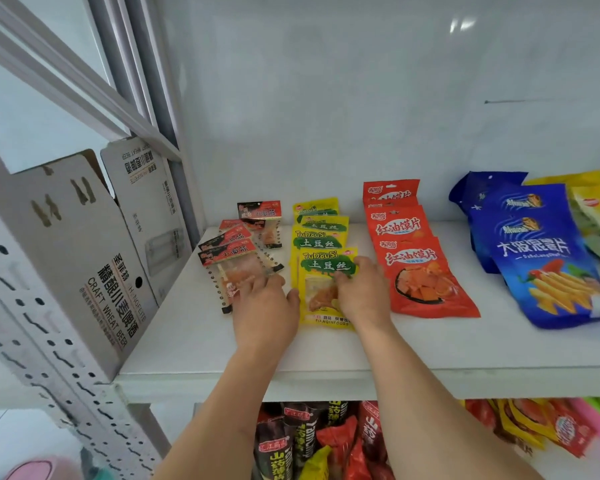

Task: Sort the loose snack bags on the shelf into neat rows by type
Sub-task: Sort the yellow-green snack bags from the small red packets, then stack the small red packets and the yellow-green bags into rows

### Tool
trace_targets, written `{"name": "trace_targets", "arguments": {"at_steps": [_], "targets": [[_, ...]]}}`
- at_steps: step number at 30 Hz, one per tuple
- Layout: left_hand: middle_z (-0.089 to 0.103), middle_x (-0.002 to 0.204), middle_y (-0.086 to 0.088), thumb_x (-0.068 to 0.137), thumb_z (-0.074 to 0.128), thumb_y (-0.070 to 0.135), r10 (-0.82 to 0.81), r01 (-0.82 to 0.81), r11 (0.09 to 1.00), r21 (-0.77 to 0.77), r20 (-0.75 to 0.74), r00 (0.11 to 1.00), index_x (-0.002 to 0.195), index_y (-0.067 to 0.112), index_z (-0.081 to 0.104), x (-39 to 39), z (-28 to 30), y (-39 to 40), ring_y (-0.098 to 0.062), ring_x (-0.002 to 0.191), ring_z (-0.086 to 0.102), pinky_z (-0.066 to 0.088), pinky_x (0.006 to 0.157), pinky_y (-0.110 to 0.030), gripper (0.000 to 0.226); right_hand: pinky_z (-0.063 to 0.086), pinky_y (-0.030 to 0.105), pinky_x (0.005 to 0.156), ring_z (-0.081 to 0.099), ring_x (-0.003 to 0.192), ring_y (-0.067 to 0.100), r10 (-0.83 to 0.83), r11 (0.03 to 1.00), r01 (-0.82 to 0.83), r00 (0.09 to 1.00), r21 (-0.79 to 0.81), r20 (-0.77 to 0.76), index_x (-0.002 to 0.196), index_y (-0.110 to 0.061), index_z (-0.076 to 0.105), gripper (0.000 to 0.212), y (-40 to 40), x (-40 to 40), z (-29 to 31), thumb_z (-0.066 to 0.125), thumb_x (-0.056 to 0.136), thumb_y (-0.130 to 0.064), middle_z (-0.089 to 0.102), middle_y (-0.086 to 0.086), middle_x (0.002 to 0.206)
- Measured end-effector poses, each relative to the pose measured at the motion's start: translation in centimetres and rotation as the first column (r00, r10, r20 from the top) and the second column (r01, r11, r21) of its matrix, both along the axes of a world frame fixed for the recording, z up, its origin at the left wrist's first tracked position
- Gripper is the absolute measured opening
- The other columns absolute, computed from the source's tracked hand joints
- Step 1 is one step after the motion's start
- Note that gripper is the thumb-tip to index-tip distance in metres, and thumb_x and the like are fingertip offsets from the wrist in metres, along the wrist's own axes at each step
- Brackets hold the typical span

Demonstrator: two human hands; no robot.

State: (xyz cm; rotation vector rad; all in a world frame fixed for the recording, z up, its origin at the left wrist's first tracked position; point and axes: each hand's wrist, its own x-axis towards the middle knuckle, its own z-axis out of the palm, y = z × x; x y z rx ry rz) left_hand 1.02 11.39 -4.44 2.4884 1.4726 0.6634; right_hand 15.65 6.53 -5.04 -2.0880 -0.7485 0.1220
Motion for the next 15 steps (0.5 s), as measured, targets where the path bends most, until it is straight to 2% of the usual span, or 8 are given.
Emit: {"name": "trace_targets", "arguments": {"at_steps": [7, 10, 12, 15], "targets": [[0.061, 0.135, -0.006, 0.101, 0.045, 0.039, -0.006, 0.006, 1.0, 0.009, -0.024, 1.0, 0.132, 0.018, 0.061, -0.6, -0.2, 1.4, -0.029, 0.129, 0.046, 0.037, 0.104, -0.038, 0.04, 0.039, 0.039, 0.099, 0.049, 0.122, 0.035, -0.062, 0.993, 0.067, 0.996, -0.093, 0.061, 0.129, -0.01, 0.057, 0.038, 0.7, 0.1, 0.1, 0.055, 0.098, -0.031, 0.054, 0.015, 0.13], [0.062, 0.134, -0.005, 0.102, 0.044, 0.039, 0.002, -0.001, 1.0, 0.023, -0.044, 0.999, 0.132, 0.019, 0.061, -1.3, -0.1, 2.3, -0.028, 0.129, 0.048, 0.039, 0.103, -0.037, 0.04, 0.038, 0.04, 0.1, 0.045, 0.123, 0.035, -0.089, 0.982, 0.114, 0.983, -0.154, 0.159, 0.131, -0.014, 0.057, 0.04, 1.0, -0.7, 1.0, 0.052, 0.098, -0.036, 0.052, 0.013, 0.133], [0.063, 0.132, -0.005, 0.101, 0.044, 0.039, 0.006, -0.004, 0.999, 0.044, -0.053, 0.999, 0.13, 0.018, 0.061, -1.8, -0.1, 2.9, -0.028, 0.125, 0.051, 0.041, 0.101, -0.038, 0.04, 0.037, 0.041, 0.101, 0.045, 0.124, 0.034, -0.107, 0.979, 0.144, 0.966, -0.142, 0.237, 0.13, -0.017, 0.058, 0.039, 1.6, -1.3, 2.1, 0.052, 0.097, -0.038, 0.052, 0.012, 0.134], [0.067, 0.122, -0.007, 0.1, 0.046, 0.038, -0.002, 0.003, 0.997, 0.075, -0.009, 1.0, 0.122, 0.017, 0.065, -2.7, -0.1, 4.3, -0.028, 0.117, 0.055, 0.045, 0.093, -0.038, 0.036, 0.037, 0.04, 0.102, 0.046, 0.125, 0.032, -0.063, 0.99, 0.097, 0.953, -0.101, 0.297, 0.131, -0.017, 0.059, 0.039, 3.5, -2.4, 3.9, 0.052, 0.098, -0.036, 0.053, 0.011, 0.136]]}}
